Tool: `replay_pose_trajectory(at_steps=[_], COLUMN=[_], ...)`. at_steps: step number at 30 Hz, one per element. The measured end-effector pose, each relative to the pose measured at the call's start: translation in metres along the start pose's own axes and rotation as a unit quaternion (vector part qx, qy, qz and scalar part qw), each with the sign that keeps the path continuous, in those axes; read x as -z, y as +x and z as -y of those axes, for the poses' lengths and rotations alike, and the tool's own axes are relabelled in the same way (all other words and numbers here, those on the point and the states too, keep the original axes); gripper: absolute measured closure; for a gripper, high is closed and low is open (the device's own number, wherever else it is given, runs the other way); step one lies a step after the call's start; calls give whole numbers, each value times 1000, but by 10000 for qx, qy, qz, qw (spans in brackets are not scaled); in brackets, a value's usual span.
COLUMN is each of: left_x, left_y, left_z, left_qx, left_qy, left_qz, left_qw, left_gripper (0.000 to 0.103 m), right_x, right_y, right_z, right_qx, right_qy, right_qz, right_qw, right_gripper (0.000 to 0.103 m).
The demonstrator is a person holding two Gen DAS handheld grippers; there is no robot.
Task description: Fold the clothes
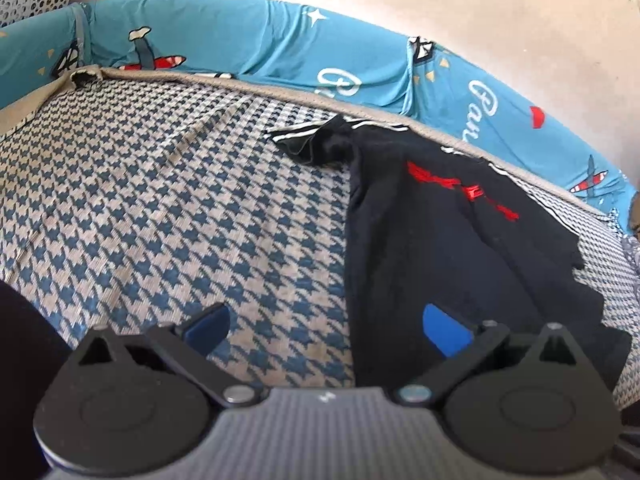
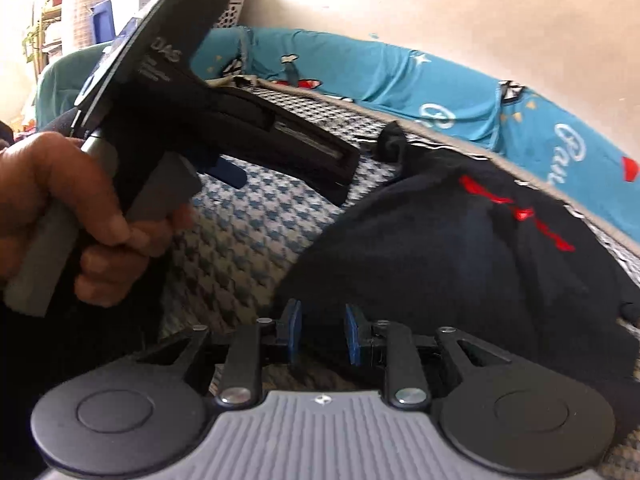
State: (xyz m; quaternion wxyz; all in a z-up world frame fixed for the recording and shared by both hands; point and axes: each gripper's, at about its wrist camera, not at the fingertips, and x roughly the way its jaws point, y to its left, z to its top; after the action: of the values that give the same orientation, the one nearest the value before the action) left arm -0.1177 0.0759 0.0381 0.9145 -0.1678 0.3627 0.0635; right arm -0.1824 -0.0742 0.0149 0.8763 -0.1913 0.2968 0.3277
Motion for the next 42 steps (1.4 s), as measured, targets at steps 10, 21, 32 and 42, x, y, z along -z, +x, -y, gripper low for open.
replay_pose_trajectory(at_steps=[10,21,32,42], left_x=[-4,-10,-38,-28], left_y=[3,-2,-17,-6], left_z=[-13,-14,-36,-20], left_qx=[-127,-79,-243,-417], left_qy=[-380,-390,-580,-82], left_qz=[26,272,644,534], left_qw=[9992,9988,9959,9977], left_gripper=[0,0,0,0], right_x=[-6,-3,-46,-23], right_y=[53,65,68,52], right_z=[-29,-39,-33,-6], right_qx=[99,261,-852,-870], right_qy=[-657,-933,399,909], right_qz=[-469,-307,-110,-326], right_qw=[9967,9948,9955,9915], right_gripper=[78,84,97,95])
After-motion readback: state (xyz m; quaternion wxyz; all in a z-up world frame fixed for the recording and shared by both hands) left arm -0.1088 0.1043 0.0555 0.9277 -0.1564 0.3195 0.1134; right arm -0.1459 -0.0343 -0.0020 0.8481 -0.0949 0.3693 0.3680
